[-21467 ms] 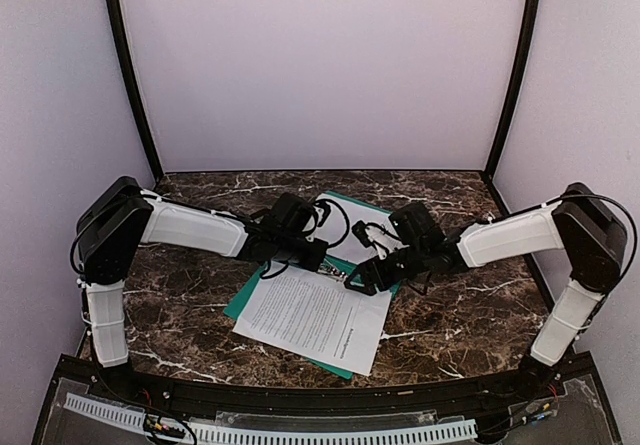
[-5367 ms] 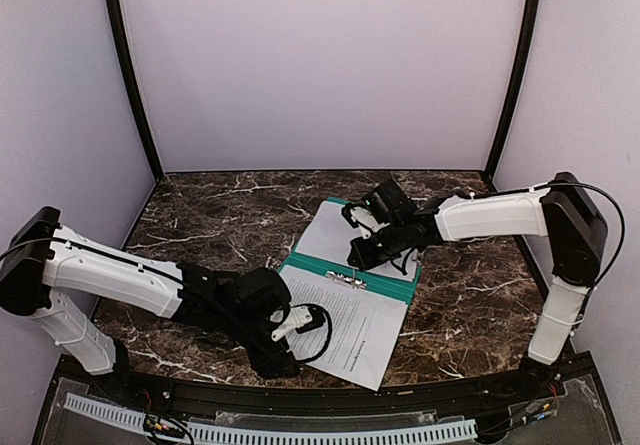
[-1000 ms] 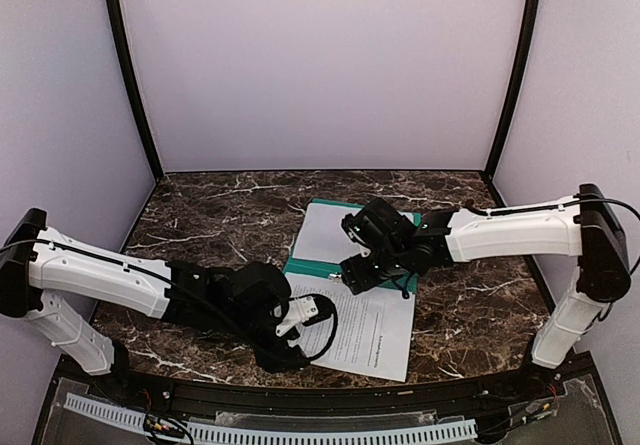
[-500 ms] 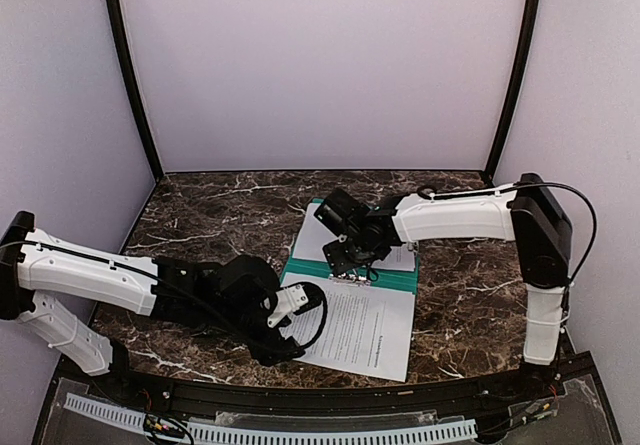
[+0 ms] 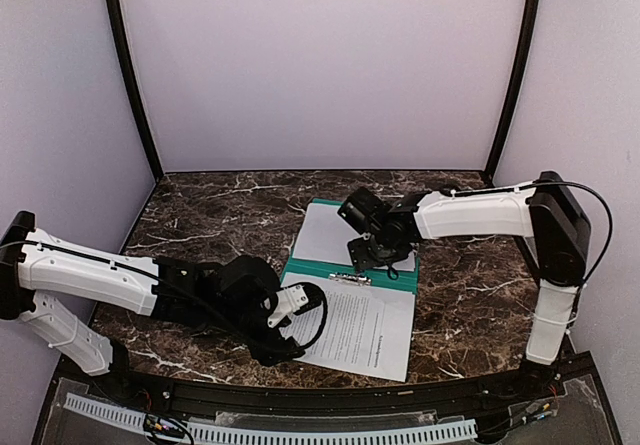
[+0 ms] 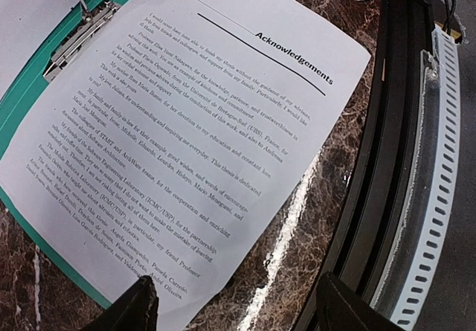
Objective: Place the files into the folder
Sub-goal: Open the spring clip on the folder with some files, then adjust the file in the spring clip on the folder.
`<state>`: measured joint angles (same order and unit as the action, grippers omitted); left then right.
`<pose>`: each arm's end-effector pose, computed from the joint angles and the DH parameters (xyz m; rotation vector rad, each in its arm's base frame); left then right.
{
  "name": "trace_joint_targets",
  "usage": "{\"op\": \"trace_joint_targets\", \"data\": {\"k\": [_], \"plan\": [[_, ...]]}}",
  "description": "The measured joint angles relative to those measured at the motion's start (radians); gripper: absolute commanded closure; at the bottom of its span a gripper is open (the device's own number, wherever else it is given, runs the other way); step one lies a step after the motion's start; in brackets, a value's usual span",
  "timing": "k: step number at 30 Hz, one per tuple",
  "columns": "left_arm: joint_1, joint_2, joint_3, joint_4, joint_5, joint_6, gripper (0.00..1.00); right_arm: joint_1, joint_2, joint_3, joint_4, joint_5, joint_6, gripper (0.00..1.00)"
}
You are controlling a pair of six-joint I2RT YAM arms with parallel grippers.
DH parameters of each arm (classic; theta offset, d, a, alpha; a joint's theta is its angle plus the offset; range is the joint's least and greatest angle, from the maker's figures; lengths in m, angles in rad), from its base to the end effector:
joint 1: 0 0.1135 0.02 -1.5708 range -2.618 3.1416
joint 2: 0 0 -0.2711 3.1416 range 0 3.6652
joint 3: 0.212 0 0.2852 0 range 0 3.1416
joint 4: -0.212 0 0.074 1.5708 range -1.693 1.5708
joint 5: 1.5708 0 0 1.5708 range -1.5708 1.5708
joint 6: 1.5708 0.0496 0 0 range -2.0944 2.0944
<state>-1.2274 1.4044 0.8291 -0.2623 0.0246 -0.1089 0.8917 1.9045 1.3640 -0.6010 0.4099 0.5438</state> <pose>0.1081 -0.3059 0.1877 1.3419 2.1215 -0.6214 0.2845 0.3210 0.1690 -0.3281 2.5362 -0.0337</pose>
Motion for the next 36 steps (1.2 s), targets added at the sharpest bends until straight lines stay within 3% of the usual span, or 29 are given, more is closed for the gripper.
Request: {"op": "trace_joint_targets", "data": {"k": [17, 22, 29, 36], "plan": [[0.0, 0.028, -0.002, 0.0, 0.011, 0.001, 0.23, -0.043, -0.171, -0.249, 0.053, -0.023, 0.062, 0.27], [0.0, 0.028, -0.004, 0.0, 0.013, 0.0, 0.2, -0.015, -0.33, -0.372, 0.126, -0.084, 0.01, 0.27], [0.0, 0.027, -0.03, 0.002, 0.016, -0.011, 0.19, 0.21, -0.447, -0.402, 0.15, -0.124, -0.031, 0.21], [0.007, -0.034, -0.098, 0.002, -0.094, -0.1, 0.16, 0.486, -0.286, -0.352, 0.077, -0.099, -0.034, 0.17]]}}
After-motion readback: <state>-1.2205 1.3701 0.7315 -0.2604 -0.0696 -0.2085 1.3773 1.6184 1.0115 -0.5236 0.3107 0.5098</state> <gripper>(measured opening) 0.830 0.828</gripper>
